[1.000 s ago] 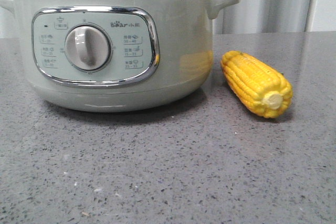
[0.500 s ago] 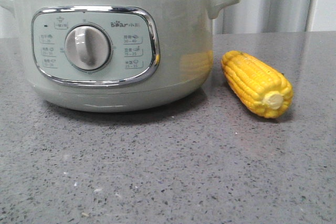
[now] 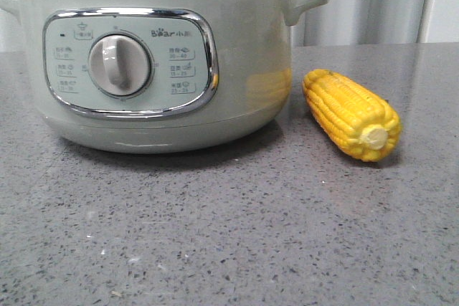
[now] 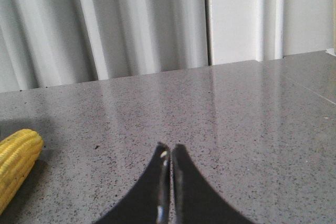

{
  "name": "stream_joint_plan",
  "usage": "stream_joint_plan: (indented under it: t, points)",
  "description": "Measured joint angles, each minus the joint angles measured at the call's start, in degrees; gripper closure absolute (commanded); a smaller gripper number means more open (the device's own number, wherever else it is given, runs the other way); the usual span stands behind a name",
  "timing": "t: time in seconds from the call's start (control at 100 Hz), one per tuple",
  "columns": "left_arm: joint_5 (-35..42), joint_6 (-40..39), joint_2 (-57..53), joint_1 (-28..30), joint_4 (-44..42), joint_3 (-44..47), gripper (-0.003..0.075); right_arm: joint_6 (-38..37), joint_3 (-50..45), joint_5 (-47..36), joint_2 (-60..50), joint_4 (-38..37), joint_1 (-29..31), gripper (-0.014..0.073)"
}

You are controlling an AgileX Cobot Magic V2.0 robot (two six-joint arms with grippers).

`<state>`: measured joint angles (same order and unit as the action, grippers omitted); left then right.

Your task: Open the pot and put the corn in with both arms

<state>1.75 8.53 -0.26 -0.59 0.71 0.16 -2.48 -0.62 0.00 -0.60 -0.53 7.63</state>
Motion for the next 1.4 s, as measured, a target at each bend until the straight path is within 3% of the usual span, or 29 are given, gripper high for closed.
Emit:
stream_joint_plan:
  t: [0.36,0.58,0.88,1.07,1.17,1.29,1.36,1.4]
  points:
    - [3.77,-0.11,0.00,0.00,1.53,-0.34,0.0741,0.00,0.00,0.00,0.00,0.53,0.00,0.0667]
    - [1.12,-0.33,2.35,0.00,1.56,-6.91,0.0741,0.00,4.87,7.59,0.15,0.53,0.00,0.0667]
    - [-7.09,-0.33,16.81,0.00,2.55,-22.05,0.0741,0.00,18.65,23.52,12.60,0.53,0.00,0.0667]
    - [-7.34,-0.33,27.15,0.00,2.80,-27.99,0.0734,0.00,26.42,26.60,21.05,0.53,0.00,0.0667]
    - [-4.70,-0.33,30.89,0.00,2.85,-28.79,0.0637,0.00,27.63,25.26,23.06,0.53,0.00,0.0667]
    - [0.57,-0.33,33.58,0.00,2.85,-28.92,0.0365,0.00,27.73,25.02,23.55,0.53,0.00,0.0667]
    - [3.88,-0.33,35.05,0.00,2.93,-29.01,0.0263,0.00,27.73,24.89,23.55,0.53,0.00,0.0667]
    - [5.61,-0.44,35.97,-0.05,2.93,-29.01,0.0243,0.00,27.61,24.89,23.55,0.53,0.00,0.0667]
